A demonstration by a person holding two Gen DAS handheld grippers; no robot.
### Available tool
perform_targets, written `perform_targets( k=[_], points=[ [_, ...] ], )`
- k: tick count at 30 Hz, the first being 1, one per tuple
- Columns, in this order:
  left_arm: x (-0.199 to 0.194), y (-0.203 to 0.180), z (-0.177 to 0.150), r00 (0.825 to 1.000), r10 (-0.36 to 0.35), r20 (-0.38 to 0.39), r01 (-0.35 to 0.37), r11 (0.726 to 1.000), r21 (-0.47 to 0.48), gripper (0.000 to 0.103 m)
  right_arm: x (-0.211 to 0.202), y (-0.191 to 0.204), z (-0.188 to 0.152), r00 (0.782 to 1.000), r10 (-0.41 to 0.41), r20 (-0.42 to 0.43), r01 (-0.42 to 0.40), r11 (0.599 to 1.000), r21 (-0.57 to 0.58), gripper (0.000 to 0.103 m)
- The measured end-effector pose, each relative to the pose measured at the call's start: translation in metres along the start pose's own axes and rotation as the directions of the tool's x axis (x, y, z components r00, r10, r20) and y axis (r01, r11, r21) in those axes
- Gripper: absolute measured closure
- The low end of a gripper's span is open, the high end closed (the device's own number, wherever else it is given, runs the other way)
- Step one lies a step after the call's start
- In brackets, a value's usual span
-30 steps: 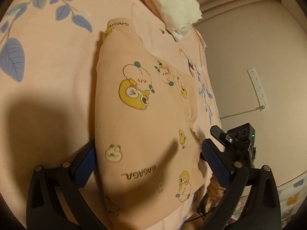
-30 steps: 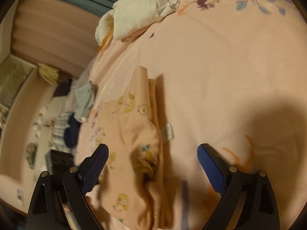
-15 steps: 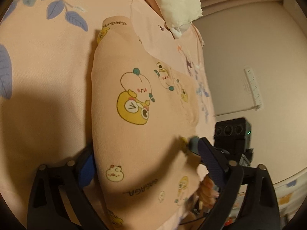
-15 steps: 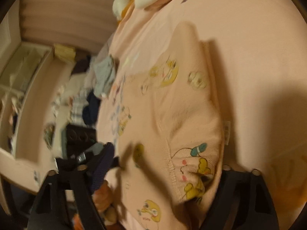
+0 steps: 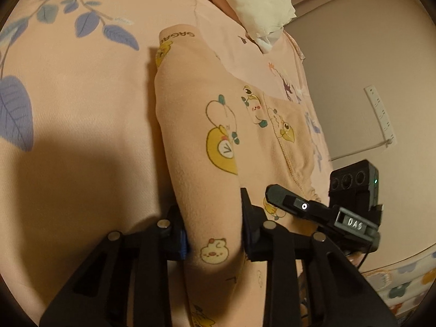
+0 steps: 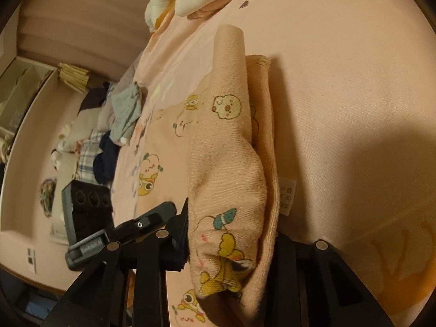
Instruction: Fold small clothes
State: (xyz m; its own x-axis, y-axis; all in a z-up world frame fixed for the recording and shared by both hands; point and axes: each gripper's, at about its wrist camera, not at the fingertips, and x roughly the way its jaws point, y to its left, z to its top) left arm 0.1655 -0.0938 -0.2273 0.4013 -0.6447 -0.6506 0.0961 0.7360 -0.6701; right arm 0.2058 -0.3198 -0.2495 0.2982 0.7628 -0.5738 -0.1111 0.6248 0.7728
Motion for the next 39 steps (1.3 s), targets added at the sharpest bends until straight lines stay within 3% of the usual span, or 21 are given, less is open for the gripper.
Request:
perform_targets(
  k=[39],
  points=[
    [-0.004,-0.008,-0.002,0.997,0.059,0.039,-0.062,0.996,0.067,0.075,-0.003,0.008,-0.004,1.0,-0.027,0.014,0.027,0.999,-0.027,0.074]
  ],
)
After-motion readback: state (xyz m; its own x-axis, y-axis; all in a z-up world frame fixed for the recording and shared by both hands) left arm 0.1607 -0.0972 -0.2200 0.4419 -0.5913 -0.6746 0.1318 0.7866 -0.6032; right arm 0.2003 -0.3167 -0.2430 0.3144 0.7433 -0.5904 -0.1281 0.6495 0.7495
